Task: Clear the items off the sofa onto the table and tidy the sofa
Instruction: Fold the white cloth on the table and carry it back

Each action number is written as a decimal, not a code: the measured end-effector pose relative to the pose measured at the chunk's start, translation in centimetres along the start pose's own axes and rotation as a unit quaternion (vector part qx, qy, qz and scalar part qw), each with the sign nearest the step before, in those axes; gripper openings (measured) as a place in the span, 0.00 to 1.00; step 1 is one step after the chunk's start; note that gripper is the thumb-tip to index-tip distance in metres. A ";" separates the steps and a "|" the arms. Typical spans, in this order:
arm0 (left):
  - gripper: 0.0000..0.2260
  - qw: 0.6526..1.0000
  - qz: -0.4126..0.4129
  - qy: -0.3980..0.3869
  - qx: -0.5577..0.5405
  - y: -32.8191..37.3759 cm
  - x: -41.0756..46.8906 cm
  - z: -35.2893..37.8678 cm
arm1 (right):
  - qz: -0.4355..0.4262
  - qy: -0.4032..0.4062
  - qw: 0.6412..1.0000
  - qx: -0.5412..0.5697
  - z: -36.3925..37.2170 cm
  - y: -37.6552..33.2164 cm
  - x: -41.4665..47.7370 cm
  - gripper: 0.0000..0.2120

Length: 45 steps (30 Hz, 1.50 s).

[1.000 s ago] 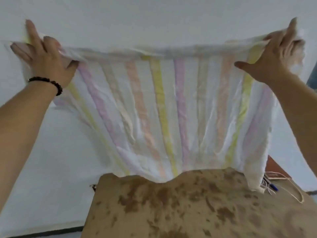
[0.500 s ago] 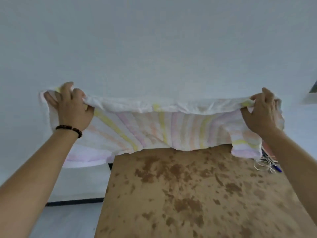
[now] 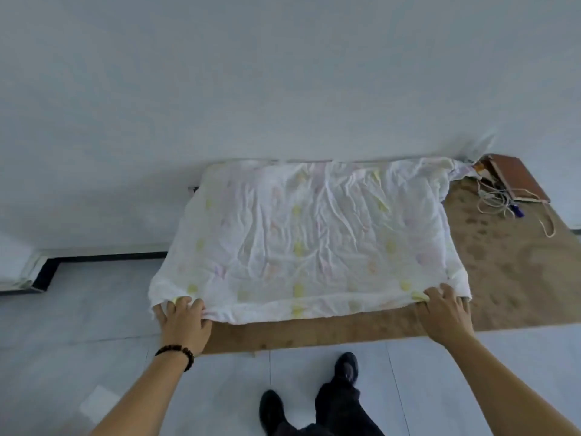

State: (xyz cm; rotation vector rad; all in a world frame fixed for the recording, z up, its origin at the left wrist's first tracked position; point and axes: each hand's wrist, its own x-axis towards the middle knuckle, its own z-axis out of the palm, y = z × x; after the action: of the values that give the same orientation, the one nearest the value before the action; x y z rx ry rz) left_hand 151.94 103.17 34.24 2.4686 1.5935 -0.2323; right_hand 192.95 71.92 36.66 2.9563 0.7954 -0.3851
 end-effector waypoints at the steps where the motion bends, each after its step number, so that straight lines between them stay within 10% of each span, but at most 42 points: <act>1: 0.04 0.999 -0.001 -0.032 0.011 -0.4 -1.0 1.3 | -0.005 -0.021 0.999 -0.031 1.6 0.5 -1.0 0.16; 12: 0.13 0.973 0.034 -0.213 0.082 -0.6 -5.1 2.3 | 0.028 -0.254 0.963 -0.089 4.2 -0.5 -2.4 0.18; 19: 0.19 0.997 0.071 -0.024 0.007 4.4 -2.9 2.1 | -0.041 -0.134 0.988 -0.068 4.5 -5.5 -1.8 0.25; 24: 0.33 0.979 0.021 -0.204 0.012 4.9 -4.6 7.2 | -0.066 -0.236 0.969 -0.009 9.0 -4.1 -2.9 0.32; 34: 0.27 0.974 -0.018 -0.223 0.030 7.4 -7.2 6.1 | -0.038 -0.244 0.969 0.006 4.7 0.6 -4.5 0.30; 45: 0.26 0.972 0.164 -0.148 -0.075 27.8 -1.1 0.7 | 0.048 -0.144 0.972 0.181 -3.8 11.2 4.3 0.22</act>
State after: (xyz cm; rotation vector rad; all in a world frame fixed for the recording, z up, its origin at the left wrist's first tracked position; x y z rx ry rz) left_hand 176.82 90.84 35.98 2.3962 1.0301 -0.3898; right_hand 203.04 64.81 39.10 3.1307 0.5998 -1.0248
